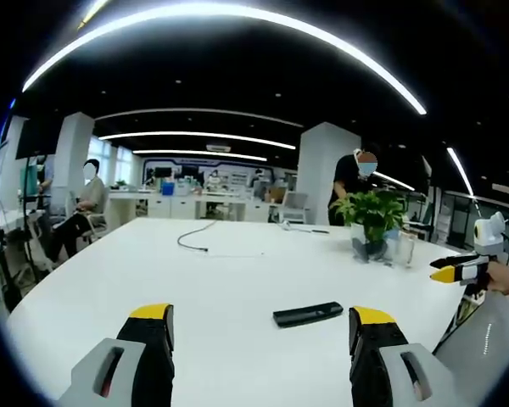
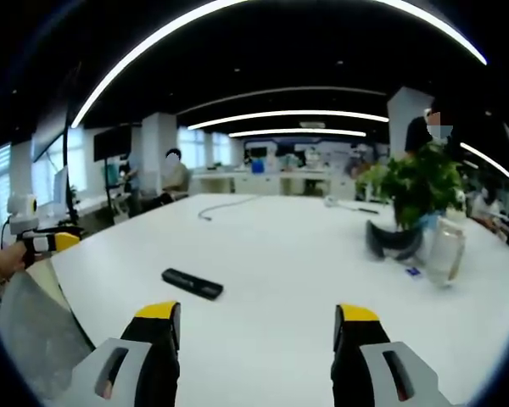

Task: Press the specified remote control buttons in sequence, fully releasing each button before pressing the next.

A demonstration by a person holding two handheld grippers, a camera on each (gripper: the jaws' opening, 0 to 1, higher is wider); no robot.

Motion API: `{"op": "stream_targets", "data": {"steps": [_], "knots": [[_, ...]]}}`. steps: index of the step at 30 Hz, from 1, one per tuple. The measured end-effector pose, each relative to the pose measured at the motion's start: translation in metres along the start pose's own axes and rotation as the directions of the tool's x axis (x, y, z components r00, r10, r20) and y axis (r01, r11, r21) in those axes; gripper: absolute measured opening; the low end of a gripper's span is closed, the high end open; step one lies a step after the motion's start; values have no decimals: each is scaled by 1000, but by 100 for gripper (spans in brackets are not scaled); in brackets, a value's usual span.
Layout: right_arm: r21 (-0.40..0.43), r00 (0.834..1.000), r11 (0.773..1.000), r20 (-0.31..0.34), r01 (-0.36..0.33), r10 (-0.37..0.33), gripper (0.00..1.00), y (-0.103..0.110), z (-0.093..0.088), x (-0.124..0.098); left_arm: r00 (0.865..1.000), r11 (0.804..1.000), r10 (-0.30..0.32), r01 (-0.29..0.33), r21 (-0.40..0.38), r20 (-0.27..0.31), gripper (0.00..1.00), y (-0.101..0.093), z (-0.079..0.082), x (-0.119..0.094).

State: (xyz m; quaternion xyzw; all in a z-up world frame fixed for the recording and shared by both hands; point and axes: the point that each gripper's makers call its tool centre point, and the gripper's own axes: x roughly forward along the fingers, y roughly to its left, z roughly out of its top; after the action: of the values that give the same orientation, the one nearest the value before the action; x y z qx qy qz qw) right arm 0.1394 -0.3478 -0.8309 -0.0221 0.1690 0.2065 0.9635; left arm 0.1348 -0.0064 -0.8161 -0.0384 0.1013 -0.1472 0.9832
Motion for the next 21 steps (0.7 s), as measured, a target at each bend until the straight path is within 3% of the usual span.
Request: {"op": "stream_targets", "data": {"steps": [21], "knots": [[-14,1000,1000,20,-19,20,73,4,4,1,1000,1000,13,-13,-1,0,88,3,-1,0]]}}
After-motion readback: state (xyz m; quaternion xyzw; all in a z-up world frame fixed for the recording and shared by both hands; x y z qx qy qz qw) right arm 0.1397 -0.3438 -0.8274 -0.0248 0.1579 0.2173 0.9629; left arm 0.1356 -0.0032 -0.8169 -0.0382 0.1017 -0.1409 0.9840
